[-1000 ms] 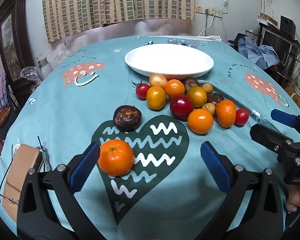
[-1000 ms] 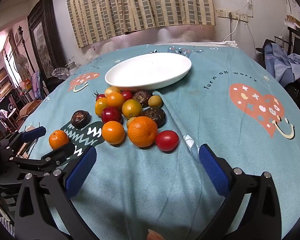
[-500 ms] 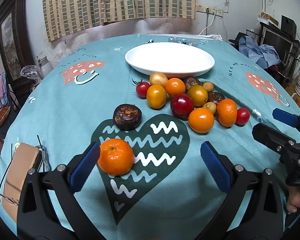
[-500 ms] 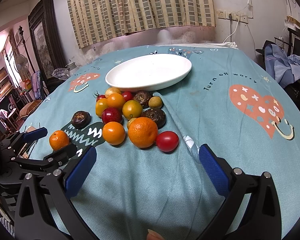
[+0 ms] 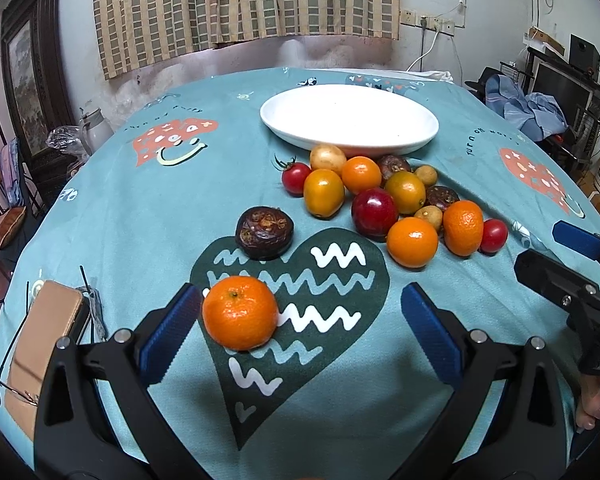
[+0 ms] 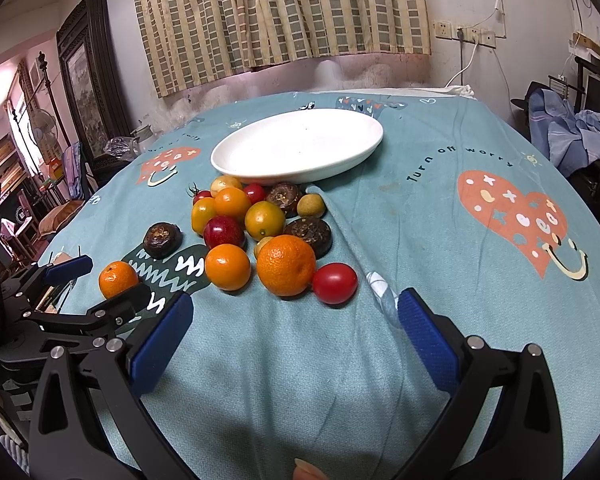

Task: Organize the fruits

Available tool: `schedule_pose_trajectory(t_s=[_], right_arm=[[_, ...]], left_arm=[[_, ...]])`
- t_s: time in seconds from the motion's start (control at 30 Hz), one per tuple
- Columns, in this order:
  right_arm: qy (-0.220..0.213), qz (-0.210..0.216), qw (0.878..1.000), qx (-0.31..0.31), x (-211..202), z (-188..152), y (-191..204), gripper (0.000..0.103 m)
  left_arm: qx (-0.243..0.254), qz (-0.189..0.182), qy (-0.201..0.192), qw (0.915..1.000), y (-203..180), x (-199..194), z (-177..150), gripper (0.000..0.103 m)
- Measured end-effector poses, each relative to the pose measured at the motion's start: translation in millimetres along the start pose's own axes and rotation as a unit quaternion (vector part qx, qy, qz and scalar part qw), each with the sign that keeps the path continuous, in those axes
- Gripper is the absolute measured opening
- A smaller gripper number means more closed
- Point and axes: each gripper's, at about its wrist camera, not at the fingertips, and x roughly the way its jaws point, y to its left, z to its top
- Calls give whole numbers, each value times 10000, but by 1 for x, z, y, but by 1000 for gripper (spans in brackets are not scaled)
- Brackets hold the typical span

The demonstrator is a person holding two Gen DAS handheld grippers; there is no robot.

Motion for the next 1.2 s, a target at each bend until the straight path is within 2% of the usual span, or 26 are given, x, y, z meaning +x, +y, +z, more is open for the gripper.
schedule_pose_trajectory(t_s=[1.2], right_arm=[[-9,-2,10000,-1,4,-2,1,102]], left_arm=[[-2,-9,93,10000,2,6,-3,101]])
